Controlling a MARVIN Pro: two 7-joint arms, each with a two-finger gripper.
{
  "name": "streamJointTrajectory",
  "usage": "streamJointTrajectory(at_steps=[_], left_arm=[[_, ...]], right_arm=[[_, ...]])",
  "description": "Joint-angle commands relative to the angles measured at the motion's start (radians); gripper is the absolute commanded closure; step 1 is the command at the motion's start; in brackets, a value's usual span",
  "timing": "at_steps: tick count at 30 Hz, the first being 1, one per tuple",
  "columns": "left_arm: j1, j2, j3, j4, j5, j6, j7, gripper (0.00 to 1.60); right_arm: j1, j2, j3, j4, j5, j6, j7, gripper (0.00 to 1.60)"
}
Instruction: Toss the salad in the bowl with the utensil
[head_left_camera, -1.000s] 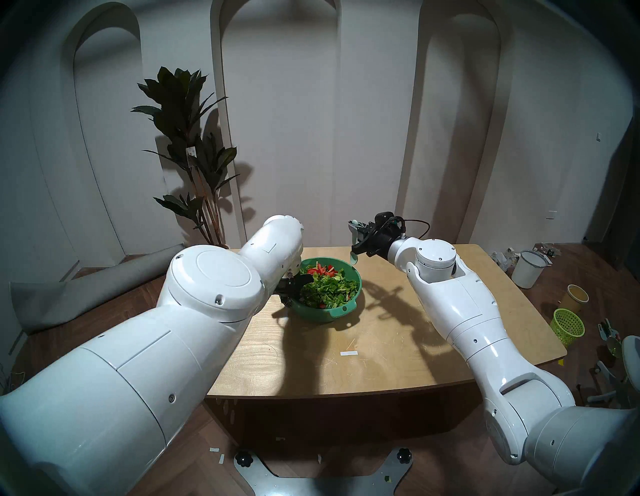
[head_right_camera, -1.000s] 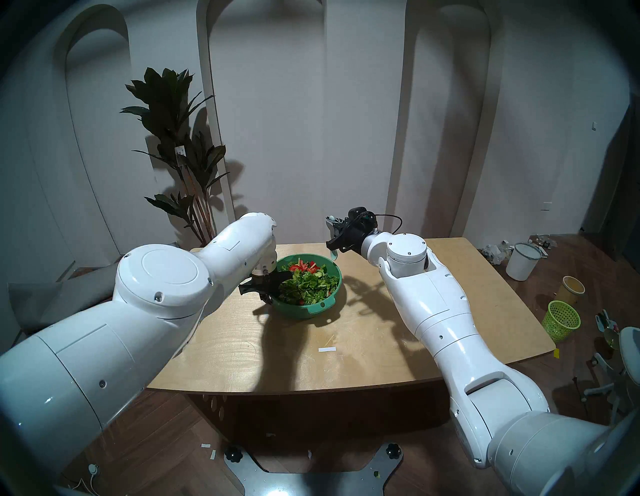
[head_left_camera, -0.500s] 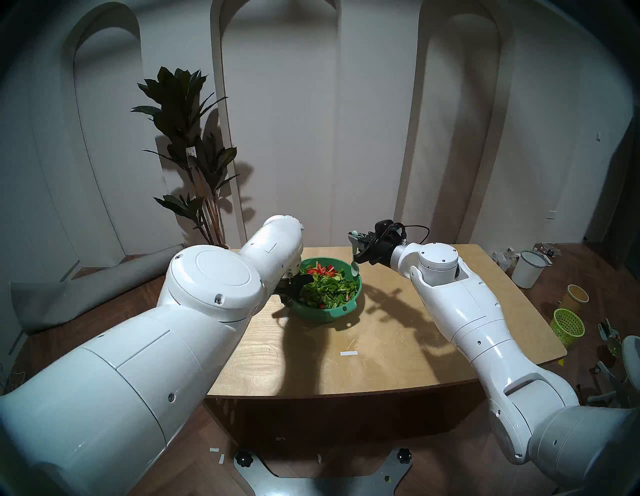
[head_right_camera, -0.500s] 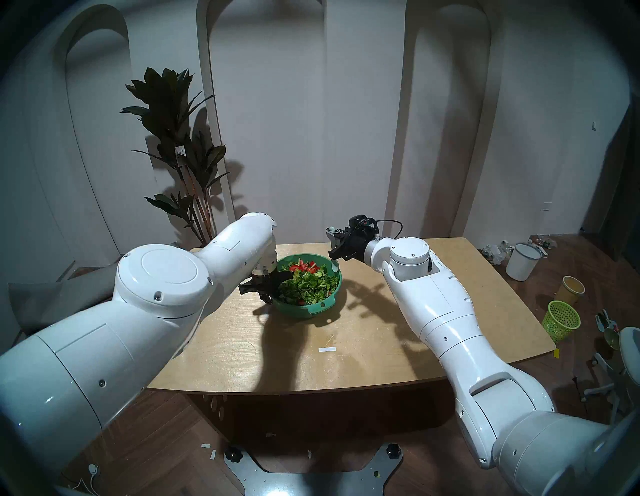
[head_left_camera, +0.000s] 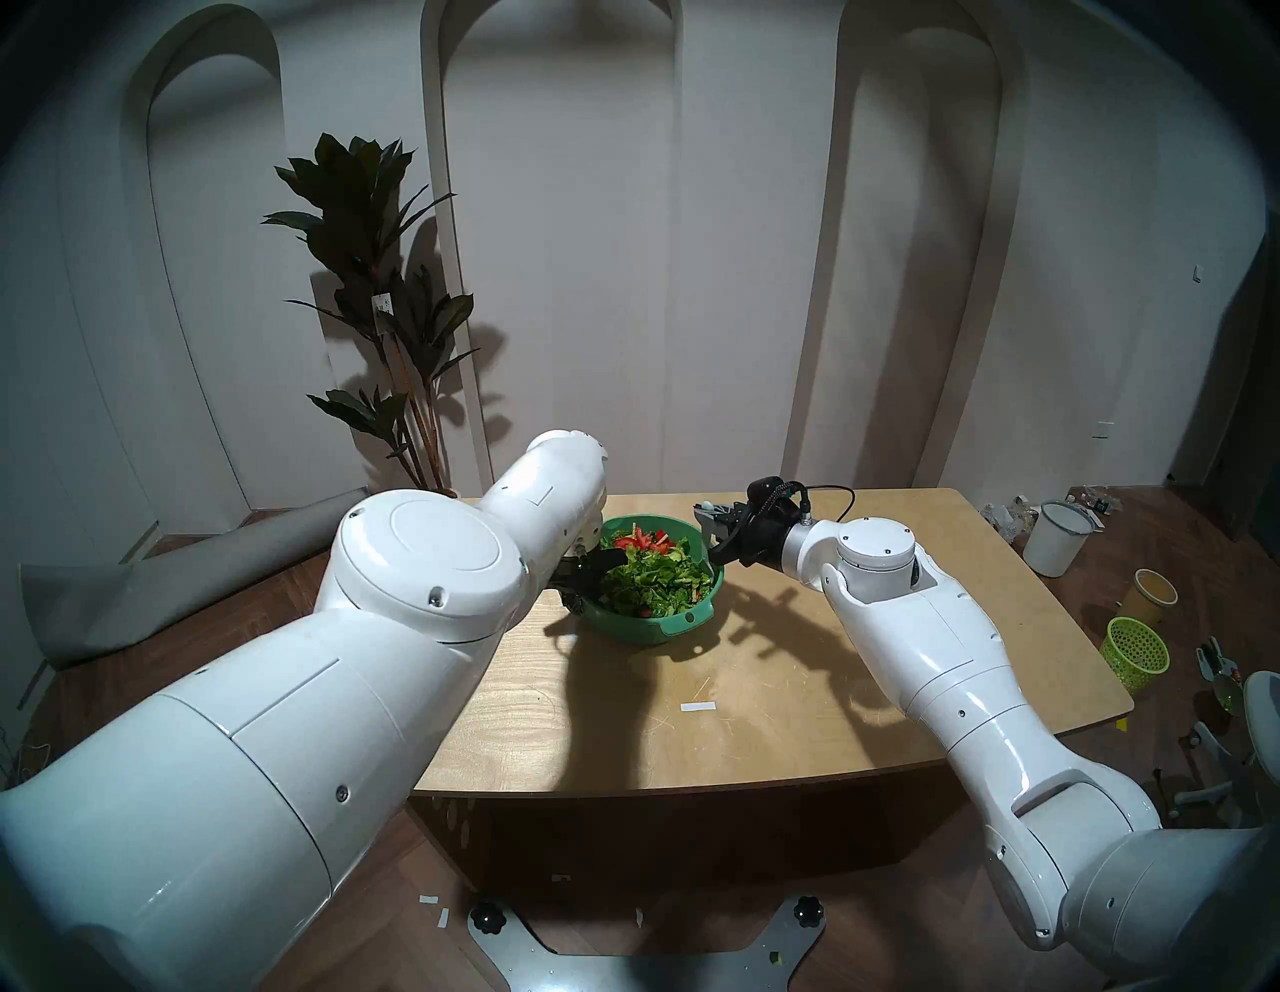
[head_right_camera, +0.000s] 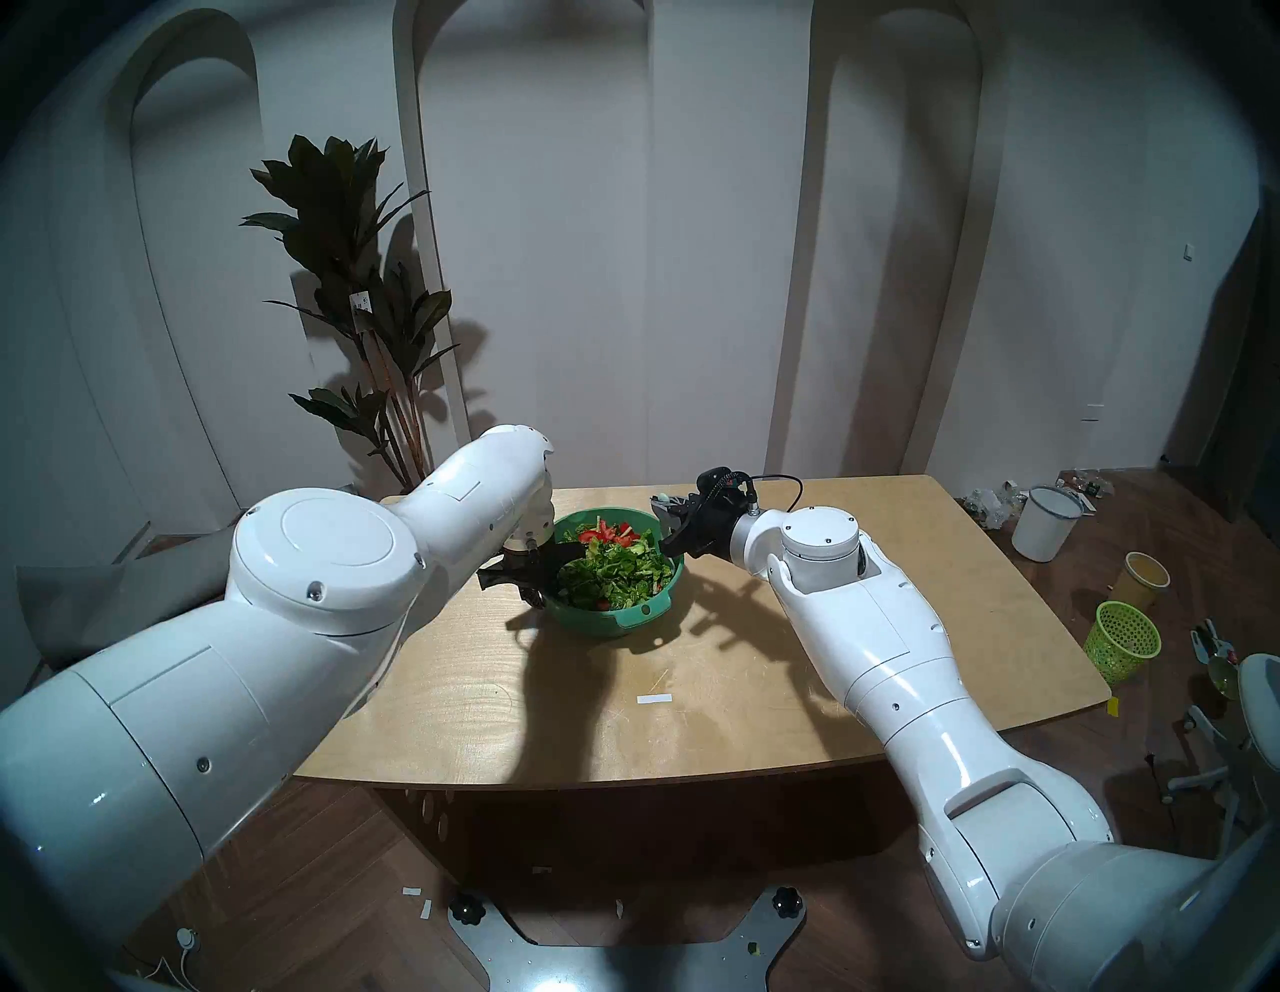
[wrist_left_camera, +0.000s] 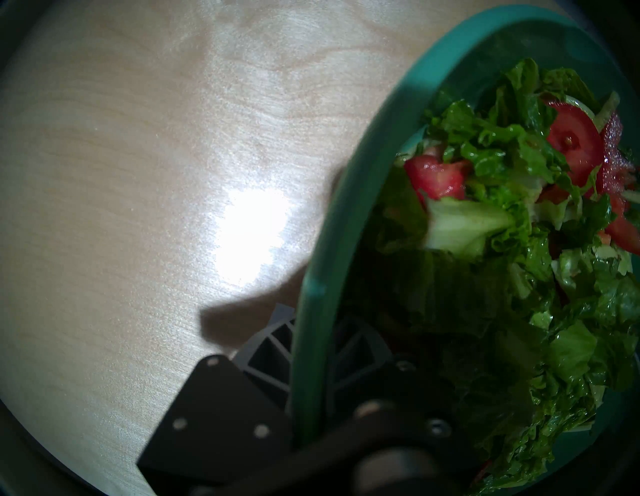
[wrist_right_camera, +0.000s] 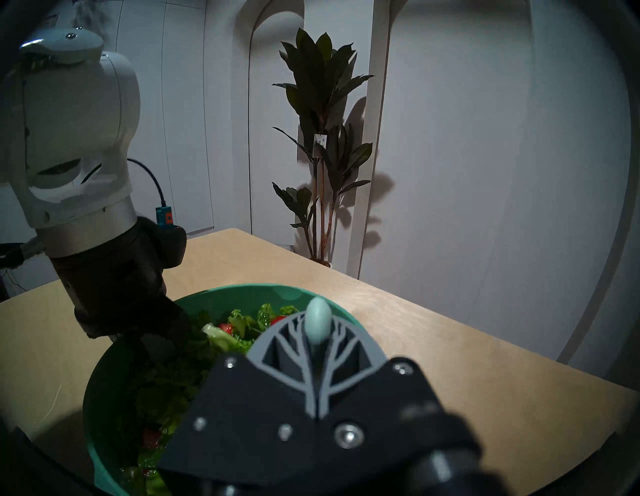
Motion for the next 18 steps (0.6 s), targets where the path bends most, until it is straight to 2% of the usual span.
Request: streamJointTrajectory(at_steps=[1, 8, 17, 18], left_arm=[[0.036, -0.002, 0.0, 0.018, 0.008, 0.009, 0.032, 1.6], [0.035, -0.002, -0.005, 0.018, 0.013, 0.009, 0.03, 1.6], [0.033, -0.001, -0.011, 0.019, 0.019, 0.009, 0.024, 1.6], [0.033, -0.001, -0.012, 0.019, 0.019, 0.009, 0.023, 1.6]], right_arm=[[-0.051, -0.021, 0.005, -0.024, 0.023, -0.004, -0.009, 1.6], [-0.099, -0.047, 0.052, -0.046, 0.077, -0.014, -0.042, 1.6], [-0.221, -0.059, 0.128, -0.065, 0.142, -0.038, -0.112, 1.6], [-0.216, -0.061, 0.127, -0.05, 0.149, -0.036, -0.115, 1.6]])
